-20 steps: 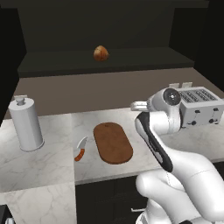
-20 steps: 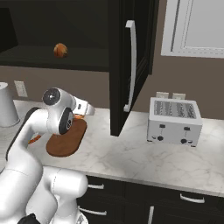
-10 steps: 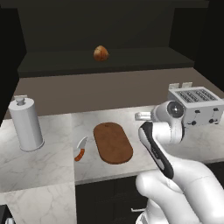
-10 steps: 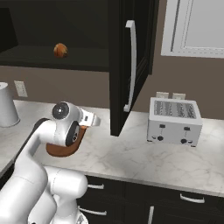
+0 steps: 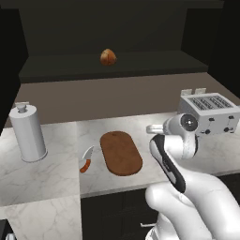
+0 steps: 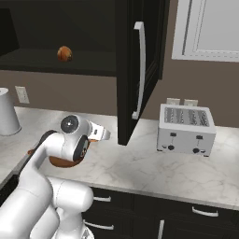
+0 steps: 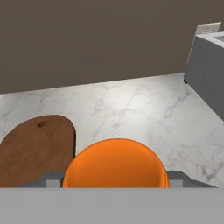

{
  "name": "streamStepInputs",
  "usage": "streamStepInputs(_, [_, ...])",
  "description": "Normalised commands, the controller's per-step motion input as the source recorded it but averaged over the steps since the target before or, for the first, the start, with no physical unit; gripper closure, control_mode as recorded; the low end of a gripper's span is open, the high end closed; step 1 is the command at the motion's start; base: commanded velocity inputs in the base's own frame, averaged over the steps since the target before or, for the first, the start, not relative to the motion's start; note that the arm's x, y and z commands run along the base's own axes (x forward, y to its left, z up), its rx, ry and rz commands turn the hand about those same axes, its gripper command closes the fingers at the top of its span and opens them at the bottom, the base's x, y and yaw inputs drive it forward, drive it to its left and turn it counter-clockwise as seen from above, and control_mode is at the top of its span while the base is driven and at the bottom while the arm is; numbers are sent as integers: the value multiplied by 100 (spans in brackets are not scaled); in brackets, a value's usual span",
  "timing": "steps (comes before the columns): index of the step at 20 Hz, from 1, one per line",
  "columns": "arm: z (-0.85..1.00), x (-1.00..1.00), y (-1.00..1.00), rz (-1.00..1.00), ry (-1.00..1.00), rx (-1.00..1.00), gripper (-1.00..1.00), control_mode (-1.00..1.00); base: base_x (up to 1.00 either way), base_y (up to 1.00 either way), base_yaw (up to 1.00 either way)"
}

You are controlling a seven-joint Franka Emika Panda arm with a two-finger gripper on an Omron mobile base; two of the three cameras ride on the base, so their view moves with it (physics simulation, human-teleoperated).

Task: Pick the bread, place it on the cutting board, pick the jam, place it on the counter, and close the cabinet.

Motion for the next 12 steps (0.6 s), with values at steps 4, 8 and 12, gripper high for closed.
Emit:
streamStepInputs(4, [-33,16,-4,0,0,0,100,-100,0,0,0])
streamStepInputs(8, [-38,32,0,0,0,0,100,-100,0,0,0])
streamStepInputs(12, [-34,35,0,0,0,0,100,-100,0,0,0])
